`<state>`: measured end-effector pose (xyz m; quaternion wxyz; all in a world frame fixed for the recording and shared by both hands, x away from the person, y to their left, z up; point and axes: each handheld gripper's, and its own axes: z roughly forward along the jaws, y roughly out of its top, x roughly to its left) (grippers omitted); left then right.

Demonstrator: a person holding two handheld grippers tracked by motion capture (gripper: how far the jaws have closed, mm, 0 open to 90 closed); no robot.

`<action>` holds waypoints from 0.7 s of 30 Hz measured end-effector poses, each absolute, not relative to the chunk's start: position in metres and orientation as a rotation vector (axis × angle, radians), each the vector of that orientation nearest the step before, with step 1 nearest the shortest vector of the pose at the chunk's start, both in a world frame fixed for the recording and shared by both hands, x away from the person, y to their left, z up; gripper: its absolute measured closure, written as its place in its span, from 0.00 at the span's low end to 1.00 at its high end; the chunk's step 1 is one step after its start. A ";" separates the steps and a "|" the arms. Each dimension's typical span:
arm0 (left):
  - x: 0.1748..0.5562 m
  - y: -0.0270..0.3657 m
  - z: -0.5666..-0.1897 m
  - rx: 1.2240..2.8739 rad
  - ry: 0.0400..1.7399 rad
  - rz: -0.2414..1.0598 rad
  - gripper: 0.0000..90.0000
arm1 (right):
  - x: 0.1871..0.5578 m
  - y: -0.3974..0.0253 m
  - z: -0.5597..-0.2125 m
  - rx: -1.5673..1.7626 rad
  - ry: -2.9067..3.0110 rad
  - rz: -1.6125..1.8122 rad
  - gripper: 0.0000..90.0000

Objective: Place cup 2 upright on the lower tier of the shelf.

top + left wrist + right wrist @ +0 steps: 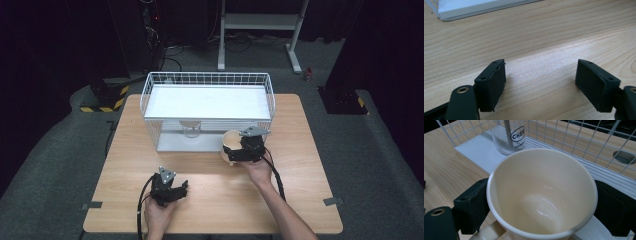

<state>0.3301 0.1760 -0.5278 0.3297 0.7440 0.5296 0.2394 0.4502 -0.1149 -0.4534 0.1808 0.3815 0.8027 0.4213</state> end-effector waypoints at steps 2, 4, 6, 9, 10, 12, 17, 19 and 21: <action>0.330 0.176 -0.528 1.946 1.383 0.625 0.27 | 0.452 -0.110 -0.454 1.080 2.269 1.175 0.11; 0.330 0.176 -0.528 1.947 1.383 0.626 0.27 | 0.455 -0.108 -0.453 1.074 2.270 1.177 0.11; 0.330 0.176 -0.528 1.947 1.382 0.626 0.27 | 0.457 -0.105 -0.452 1.073 2.274 1.169 0.11; 0.330 0.176 -0.528 1.947 1.383 0.626 0.27 | 0.459 -0.103 -0.451 1.066 2.264 1.178 0.11; 0.330 0.176 -0.528 1.947 1.382 0.626 0.27 | 0.460 -0.102 -0.452 1.074 2.267 1.176 0.11; 0.330 0.176 -0.528 1.947 1.382 0.626 0.27 | 0.463 -0.101 -0.454 1.079 2.270 1.164 0.11; 0.330 0.176 -0.528 1.947 1.382 0.625 0.27 | 0.468 -0.100 -0.457 1.101 2.262 1.160 0.11; 0.330 0.176 -0.528 1.948 1.382 0.625 0.27 | 0.470 -0.100 -0.457 1.109 2.263 1.152 0.11; 0.330 0.176 -0.528 1.947 1.382 0.625 0.27 | 0.472 -0.100 -0.457 1.103 2.262 1.149 0.11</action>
